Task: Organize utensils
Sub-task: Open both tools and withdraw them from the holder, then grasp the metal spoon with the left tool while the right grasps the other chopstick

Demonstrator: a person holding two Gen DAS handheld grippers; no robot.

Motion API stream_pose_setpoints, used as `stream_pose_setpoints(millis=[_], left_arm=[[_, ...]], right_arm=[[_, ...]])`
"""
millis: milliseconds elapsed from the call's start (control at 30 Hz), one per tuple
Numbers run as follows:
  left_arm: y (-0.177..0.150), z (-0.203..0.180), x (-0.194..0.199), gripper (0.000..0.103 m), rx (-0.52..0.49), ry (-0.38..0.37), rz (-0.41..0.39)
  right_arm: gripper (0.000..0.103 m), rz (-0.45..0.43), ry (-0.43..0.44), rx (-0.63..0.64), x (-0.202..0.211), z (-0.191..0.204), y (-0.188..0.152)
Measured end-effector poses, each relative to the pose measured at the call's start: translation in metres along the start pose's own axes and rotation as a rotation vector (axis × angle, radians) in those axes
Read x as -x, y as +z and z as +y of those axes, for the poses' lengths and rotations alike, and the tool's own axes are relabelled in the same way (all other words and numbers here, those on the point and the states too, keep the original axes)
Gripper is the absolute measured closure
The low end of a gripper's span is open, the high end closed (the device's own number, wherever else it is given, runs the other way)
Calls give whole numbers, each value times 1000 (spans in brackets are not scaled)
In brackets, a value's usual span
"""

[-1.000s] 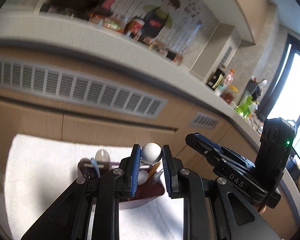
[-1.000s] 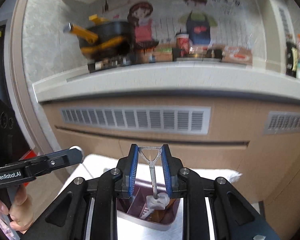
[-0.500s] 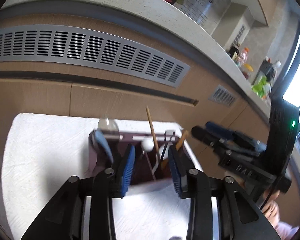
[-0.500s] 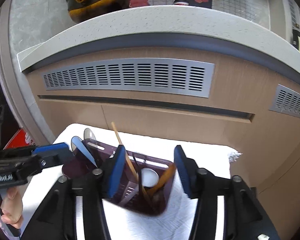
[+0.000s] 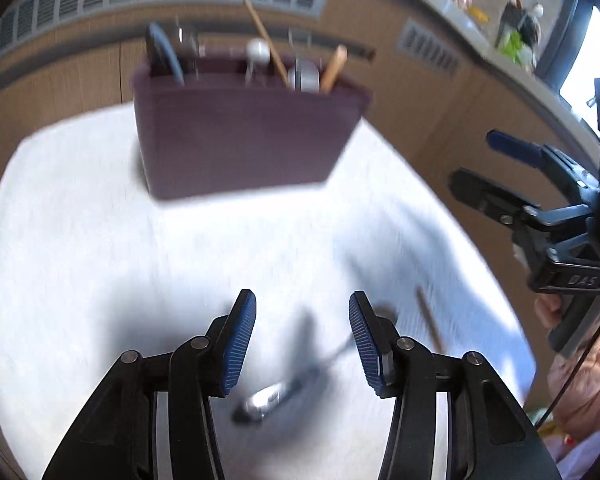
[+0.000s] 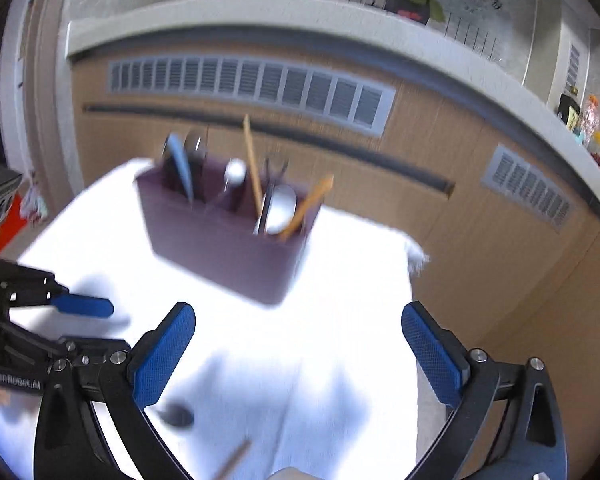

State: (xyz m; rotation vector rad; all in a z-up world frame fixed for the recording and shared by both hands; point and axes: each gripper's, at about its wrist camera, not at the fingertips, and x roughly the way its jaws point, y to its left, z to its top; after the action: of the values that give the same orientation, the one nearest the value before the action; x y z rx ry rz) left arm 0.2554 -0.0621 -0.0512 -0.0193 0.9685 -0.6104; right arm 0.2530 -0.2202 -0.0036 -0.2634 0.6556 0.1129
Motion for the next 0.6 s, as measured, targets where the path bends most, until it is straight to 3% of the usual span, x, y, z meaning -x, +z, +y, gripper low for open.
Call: stream_pose_setpoints(millis=[200, 400, 533, 600], left_arm=[[-35, 5, -2, 53, 29, 15, 53], [-54, -8, 8, 48, 13, -7, 82], [-70, -41, 13, 46, -85, -76, 163], [-74, -54, 17, 46, -121, -85, 165]], right_arm=[[1, 114, 54, -72, 7, -12, -56], [1, 194, 29, -54, 8, -10, -93], [1, 202, 38, -130, 13, -25, -100], [1, 200, 29, -151, 15, -31, -101]])
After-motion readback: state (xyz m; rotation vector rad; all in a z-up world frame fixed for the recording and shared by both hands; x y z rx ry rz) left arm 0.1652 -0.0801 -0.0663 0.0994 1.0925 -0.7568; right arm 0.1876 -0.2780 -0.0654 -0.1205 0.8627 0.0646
